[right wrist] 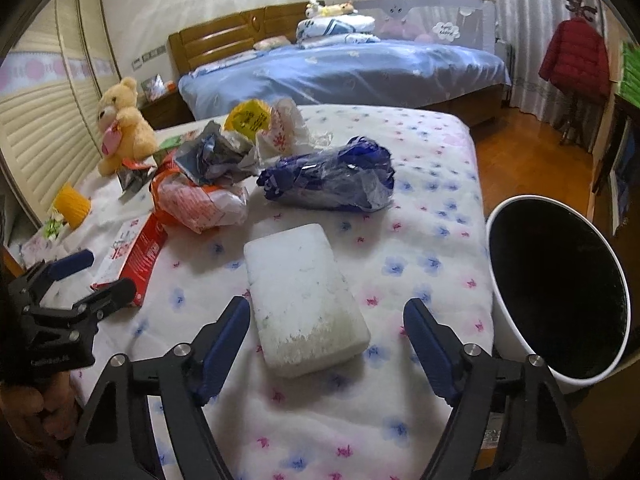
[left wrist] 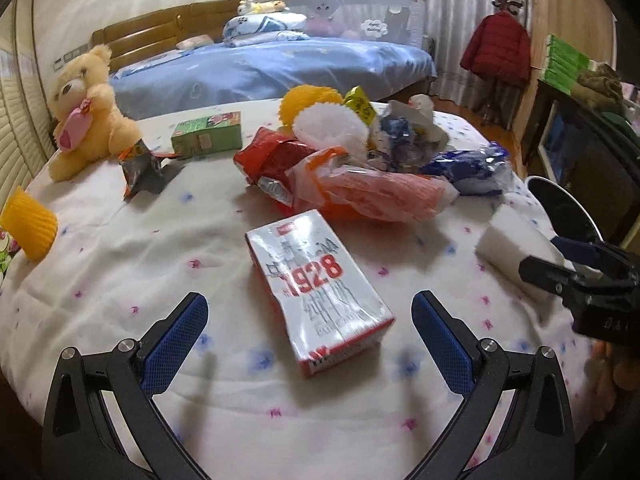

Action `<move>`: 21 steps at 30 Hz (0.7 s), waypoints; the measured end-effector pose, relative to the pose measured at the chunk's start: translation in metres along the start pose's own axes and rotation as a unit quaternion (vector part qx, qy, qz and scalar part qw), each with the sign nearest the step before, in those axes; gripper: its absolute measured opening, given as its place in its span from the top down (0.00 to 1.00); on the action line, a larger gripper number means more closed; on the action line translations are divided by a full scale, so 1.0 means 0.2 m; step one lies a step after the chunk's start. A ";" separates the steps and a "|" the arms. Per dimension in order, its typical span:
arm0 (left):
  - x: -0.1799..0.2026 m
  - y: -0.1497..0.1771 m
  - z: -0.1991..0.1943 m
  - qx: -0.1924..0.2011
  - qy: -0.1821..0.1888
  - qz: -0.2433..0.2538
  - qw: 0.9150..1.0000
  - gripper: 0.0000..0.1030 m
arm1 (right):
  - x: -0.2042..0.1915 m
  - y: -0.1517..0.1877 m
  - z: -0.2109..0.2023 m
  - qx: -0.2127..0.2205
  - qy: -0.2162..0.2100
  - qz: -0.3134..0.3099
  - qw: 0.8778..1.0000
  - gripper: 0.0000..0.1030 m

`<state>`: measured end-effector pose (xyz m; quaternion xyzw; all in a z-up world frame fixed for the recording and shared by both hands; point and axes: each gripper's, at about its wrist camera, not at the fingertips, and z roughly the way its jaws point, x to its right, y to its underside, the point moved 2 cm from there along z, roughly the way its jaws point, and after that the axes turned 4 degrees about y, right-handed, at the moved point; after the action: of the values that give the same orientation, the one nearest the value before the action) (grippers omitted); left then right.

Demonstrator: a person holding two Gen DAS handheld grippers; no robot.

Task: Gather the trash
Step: 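Grasp the white foam block with the right tool while the left tool grasps the milk carton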

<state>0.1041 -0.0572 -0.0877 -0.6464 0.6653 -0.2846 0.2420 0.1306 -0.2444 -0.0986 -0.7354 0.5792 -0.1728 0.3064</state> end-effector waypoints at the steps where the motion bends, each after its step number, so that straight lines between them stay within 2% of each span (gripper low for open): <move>1: -0.01 0.00 0.01 -0.003 -0.003 -0.001 1.000 0.00 | -0.01 0.00 0.01 -0.006 -0.002 -0.006 1.000 0.28; 3: -0.02 0.00 0.04 -0.014 -0.007 -0.001 1.000 0.02 | -0.03 -0.01 0.04 -0.016 -0.003 -0.015 1.000 0.34; 4: -0.02 0.01 0.06 -0.020 -0.006 0.000 1.000 0.06 | -0.03 -0.01 0.06 -0.025 -0.001 -0.016 1.000 0.40; 5: -0.03 0.01 0.08 -0.028 -0.002 0.004 1.000 0.20 | -0.03 -0.01 0.07 -0.030 0.001 -0.016 0.999 0.42; 6: -0.02 0.02 0.09 -0.034 0.006 0.008 0.999 0.38 | -0.03 -0.01 0.07 -0.030 -0.001 -0.017 0.999 0.47; 8: -0.02 0.04 0.08 -0.026 0.018 0.016 0.999 0.43 | -0.03 -0.01 0.06 -0.028 -0.006 -0.016 0.999 0.49; 14: 0.05 0.06 -0.02 -0.001 0.064 0.035 0.997 0.44 | 0.03 0.03 -0.02 -0.015 -0.013 0.031 0.999 0.51; 21: 0.22 0.03 -0.09 0.018 0.107 0.068 0.992 0.49 | 0.13 0.06 -0.14 0.008 0.003 0.064 0.998 0.51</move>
<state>0.0857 -0.0993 -0.0777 -0.5610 0.7245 -0.3471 0.1996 0.1121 -0.2785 -0.0881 -0.6934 0.6249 -0.1599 0.3212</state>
